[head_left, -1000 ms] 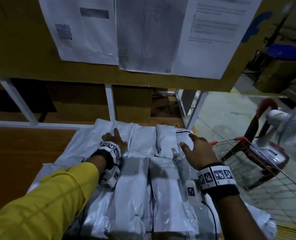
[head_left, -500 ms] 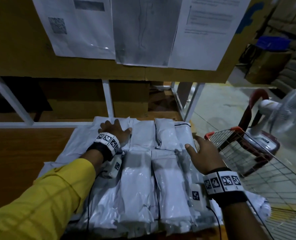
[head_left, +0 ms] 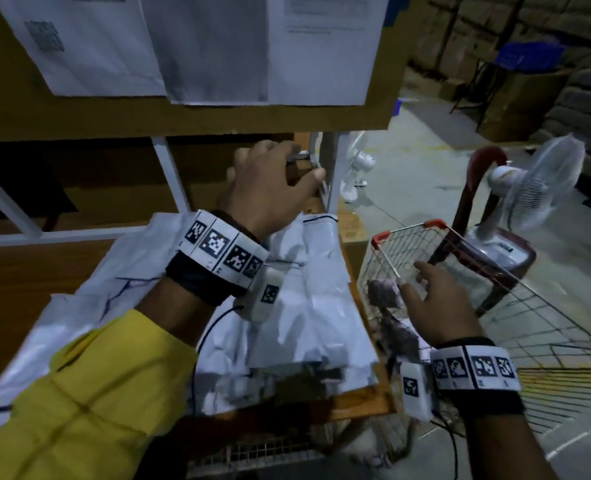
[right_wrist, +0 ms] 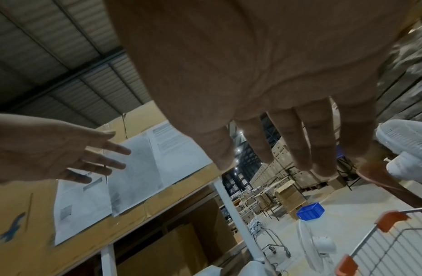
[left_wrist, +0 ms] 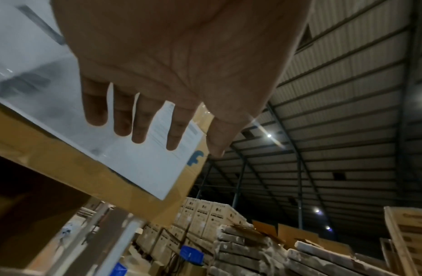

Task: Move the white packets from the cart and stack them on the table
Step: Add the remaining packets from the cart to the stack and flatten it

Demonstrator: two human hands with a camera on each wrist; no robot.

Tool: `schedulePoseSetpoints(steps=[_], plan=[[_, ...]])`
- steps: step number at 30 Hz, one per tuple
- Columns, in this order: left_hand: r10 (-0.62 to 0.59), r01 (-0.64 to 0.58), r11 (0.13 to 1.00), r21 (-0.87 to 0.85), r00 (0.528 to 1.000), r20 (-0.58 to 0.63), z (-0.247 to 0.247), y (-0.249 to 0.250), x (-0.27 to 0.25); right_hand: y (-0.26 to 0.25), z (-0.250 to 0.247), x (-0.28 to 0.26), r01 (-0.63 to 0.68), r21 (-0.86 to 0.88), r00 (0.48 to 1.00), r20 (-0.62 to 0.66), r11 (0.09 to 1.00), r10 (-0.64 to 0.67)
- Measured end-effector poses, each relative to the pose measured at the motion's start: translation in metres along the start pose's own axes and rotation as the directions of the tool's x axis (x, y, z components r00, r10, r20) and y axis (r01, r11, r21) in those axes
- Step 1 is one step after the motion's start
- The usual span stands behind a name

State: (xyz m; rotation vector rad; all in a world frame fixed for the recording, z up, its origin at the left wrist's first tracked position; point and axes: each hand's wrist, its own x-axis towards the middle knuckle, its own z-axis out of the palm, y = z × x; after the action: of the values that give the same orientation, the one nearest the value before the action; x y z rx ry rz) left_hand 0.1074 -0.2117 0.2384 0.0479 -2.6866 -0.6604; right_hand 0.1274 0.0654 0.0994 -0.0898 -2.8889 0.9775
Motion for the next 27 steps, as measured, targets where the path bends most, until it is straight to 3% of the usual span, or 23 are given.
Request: schedulePoseSetpoints(steps=[5,13,18,23,25,27], plan=[[0.039,-0.036,0.996,-0.081,0.999,0.033,0.067,0.096,-0.029,0.081,-0.06,-0.024,0.071,-0.032,0.997,-0.026,0.997,-0.072],[0.03,0.001,0.993,-0.12,0.966,0.256,0.217,0.203,-0.064,0.188,-0.121,-0.06,-0.087,-0.038,0.995,-0.055,0.995,0.085],[0.024,0.023,0.995,-0.093,0.878,0.478,0.316,0.233,-0.073,0.233,-0.129,-0.053,-0.19,0.017,0.974,-0.127,0.982,0.19],[-0.024,0.013,1.0,0.024,0.817,0.576,0.388,0.239,-0.04,0.263,-0.127,-0.025,-0.272,-0.028,0.955,-0.131,0.962,0.267],[-0.027,-0.024,0.997,0.076,0.795,0.607,0.409,0.238,-0.017,0.272,-0.122,-0.007,-0.303,-0.043,0.946,-0.134,0.952,0.295],[-0.001,-0.137,0.978,0.154,0.745,0.667,0.431,0.234,0.006,0.279,-0.112,0.013,-0.338,-0.063,0.935,-0.131,0.939,0.328]])
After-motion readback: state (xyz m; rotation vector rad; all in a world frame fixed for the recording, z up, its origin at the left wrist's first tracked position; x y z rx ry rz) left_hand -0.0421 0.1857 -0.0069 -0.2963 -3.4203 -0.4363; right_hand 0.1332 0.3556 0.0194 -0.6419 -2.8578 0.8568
